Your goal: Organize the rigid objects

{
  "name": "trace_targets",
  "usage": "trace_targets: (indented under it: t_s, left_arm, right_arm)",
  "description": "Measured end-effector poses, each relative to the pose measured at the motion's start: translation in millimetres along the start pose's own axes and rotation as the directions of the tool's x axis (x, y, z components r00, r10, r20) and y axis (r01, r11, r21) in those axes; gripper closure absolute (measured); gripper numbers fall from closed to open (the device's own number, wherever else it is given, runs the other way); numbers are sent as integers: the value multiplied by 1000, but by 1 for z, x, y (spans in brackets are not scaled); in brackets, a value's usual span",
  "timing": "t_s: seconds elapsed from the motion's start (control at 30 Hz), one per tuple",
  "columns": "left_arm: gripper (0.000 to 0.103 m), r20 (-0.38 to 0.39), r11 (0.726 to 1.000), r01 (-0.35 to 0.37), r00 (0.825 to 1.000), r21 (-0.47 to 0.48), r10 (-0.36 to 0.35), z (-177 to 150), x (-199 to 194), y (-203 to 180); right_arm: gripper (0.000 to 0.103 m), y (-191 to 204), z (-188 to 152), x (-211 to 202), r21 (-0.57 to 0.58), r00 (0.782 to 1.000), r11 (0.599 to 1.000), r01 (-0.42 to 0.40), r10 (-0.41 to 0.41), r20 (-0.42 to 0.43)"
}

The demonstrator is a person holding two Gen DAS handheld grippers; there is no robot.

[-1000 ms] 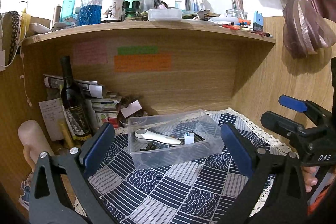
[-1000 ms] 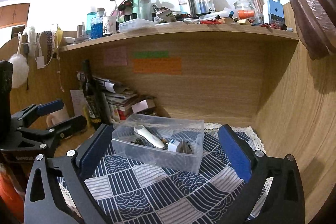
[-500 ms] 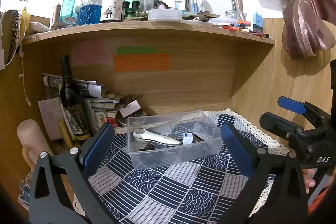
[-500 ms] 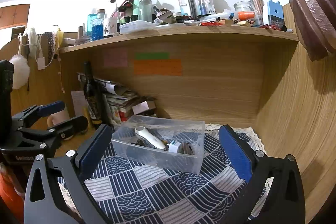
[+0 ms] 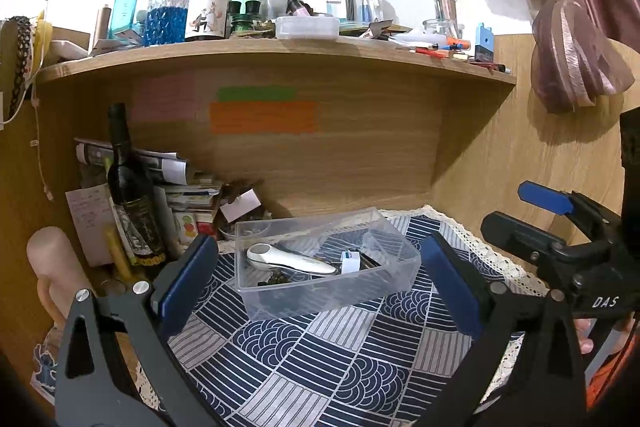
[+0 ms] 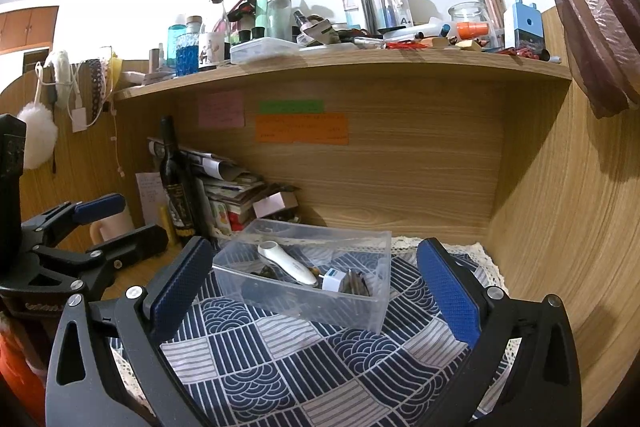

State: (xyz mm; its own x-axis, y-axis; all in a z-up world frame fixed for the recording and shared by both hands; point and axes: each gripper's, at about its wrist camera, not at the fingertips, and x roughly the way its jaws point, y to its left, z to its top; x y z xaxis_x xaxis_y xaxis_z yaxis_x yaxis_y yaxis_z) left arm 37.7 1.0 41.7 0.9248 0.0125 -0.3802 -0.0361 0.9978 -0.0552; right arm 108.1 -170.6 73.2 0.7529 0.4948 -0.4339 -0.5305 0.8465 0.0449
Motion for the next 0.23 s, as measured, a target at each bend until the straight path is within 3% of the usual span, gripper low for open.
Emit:
trace_targets:
  t_s: [0.23]
  left_arm:
    - [0,-8,1000,19,1000,-4,-19,0,0,2]
  right_arm:
    - [1,-1,-1,5,-2,1000,1000,-1,1,-8]
